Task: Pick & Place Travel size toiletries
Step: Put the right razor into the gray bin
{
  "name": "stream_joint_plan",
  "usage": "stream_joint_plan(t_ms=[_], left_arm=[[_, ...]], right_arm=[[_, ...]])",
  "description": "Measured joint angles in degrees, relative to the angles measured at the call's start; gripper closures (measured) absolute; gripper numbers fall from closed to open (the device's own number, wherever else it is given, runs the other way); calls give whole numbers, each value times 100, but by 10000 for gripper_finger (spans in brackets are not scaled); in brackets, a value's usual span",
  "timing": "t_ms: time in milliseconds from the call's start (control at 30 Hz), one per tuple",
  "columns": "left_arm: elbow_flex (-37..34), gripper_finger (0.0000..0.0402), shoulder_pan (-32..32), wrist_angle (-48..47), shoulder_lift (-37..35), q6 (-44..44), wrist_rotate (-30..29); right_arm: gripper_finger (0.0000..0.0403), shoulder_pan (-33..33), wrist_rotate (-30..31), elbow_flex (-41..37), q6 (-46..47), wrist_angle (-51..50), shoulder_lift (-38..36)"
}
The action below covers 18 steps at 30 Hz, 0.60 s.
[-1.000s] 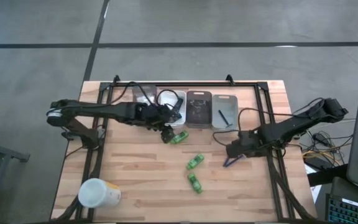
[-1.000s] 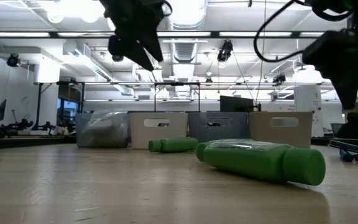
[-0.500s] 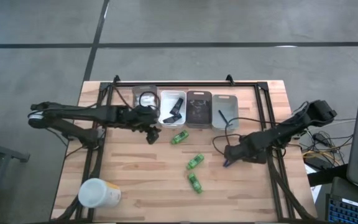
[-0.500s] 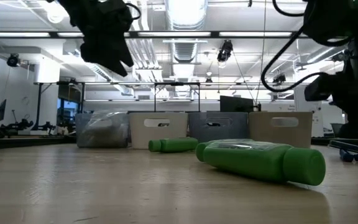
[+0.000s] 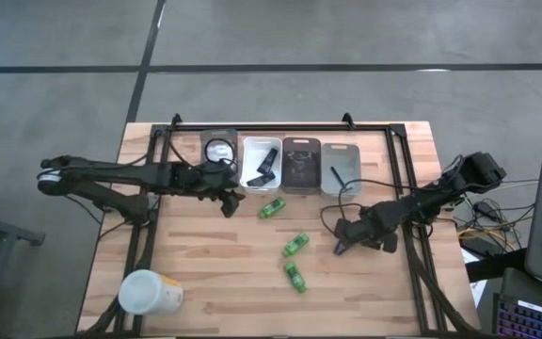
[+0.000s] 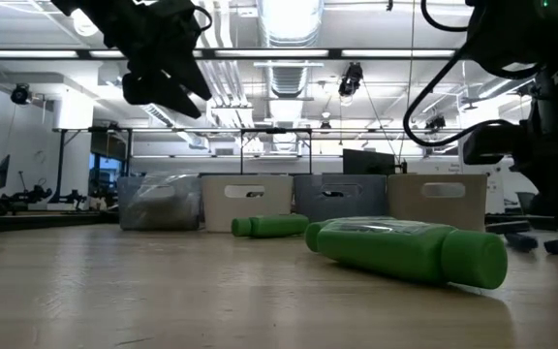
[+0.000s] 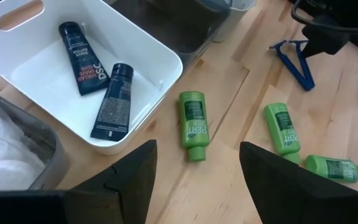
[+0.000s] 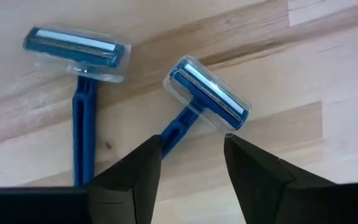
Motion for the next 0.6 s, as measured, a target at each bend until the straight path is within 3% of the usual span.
stream_joint_plan(t_ms=[367,600], left_arm=[[0,168,-1,48,0,235,2],[0,168,39,47,0,363,1]], right_arm=[[197,0,180,157,258,29,-2],[202,0,280,147,328,36,232]])
